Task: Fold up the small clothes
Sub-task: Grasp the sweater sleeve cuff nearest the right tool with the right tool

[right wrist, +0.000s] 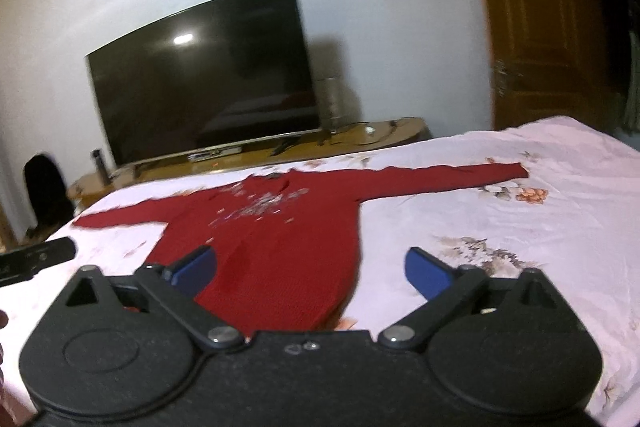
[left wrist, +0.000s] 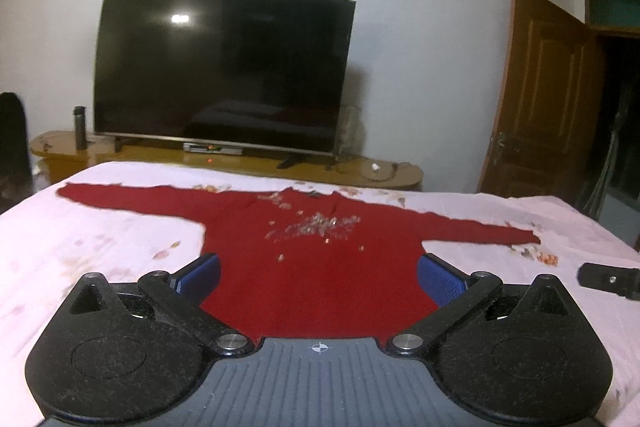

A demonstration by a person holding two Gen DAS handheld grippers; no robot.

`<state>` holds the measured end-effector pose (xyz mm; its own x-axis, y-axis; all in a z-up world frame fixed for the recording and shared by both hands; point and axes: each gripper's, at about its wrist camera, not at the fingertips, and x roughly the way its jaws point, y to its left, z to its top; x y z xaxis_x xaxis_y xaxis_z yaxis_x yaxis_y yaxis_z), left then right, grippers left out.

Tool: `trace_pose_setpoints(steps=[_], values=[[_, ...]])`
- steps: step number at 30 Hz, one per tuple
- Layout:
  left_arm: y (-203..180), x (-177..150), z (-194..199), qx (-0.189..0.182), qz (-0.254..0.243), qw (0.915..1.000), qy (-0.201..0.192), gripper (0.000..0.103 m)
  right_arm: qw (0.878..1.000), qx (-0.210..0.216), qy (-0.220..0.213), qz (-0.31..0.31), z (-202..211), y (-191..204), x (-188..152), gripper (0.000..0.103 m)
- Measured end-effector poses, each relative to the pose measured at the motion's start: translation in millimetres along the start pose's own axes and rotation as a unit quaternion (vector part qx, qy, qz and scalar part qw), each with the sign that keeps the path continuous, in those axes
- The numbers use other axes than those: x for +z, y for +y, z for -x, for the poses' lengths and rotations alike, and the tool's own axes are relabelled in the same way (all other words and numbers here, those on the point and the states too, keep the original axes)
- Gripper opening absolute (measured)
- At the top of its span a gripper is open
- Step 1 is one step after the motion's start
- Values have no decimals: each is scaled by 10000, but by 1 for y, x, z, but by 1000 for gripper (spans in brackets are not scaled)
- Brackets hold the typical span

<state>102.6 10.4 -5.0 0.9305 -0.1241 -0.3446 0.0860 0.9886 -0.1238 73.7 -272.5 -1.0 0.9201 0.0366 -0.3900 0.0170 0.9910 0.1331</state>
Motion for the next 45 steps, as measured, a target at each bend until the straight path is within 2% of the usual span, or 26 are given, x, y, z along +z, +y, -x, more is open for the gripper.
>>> trace_pose_setpoints(steps=[1,4,10,11,13,15,18,20,22,26,30,34,39,41,44,45], values=[[0,3,-12,5,3,10000,-23,103,9999,-80,8,-71,-9,-7,5,84],[3,18,-59,-21,41,10000,40,103,9990,-297,-54,-334,-35,-31,22,77],[15,48,-127,-57,194,9996,210,103,9938,-686,-242,-836,-78,-83,67,69],[17,50,-141,20,239,9992,318,103,9932,-749,-316,-835,-85,-92,73,67],[21,48,-161,124,410,9979,481,103,9917,-899,-330,-862,-106,-111,82,58],[22,42,-179,211,471,9969,596,103,9899,-949,-262,-1018,-133,-140,88,55],[17,31,-200,484,486,9955,648,103,9834,-1031,-138,-1486,-173,-191,90,55],[13,28,-214,689,477,9947,595,103,9749,-1085,-85,-1944,-205,-236,87,53],[6,29,-231,995,361,9925,617,103,9673,-1185,-25,-2240,-242,-275,82,48],[-3,29,-280,1405,230,9842,1053,103,9590,-1334,228,-2491,-318,-338,69,47],[-13,24,-313,1627,245,9787,1230,103,9458,-1334,428,-2931,-373,-384,57,47],[-15,20,-340,1864,203,9717,1436,103,9372,-1259,540,-3207,-398,-406,52,44],[-12,20,-358,1946,275,9695,1467,103,9415,-1166,523,-3118,-412,-411,55,44],[-10,20,-364,1973,230,9685,1505,103,9432,-1164,509,-3070,-419,-413,56,40],[2,21,-370,2010,255,9670,1547,103,9457,-1244,566,-2948,-430,-418,61,19],[7,22,-372,2030,227,9664,1558,103,9465,-1283,617,-2897,-433,-418,63,7]])
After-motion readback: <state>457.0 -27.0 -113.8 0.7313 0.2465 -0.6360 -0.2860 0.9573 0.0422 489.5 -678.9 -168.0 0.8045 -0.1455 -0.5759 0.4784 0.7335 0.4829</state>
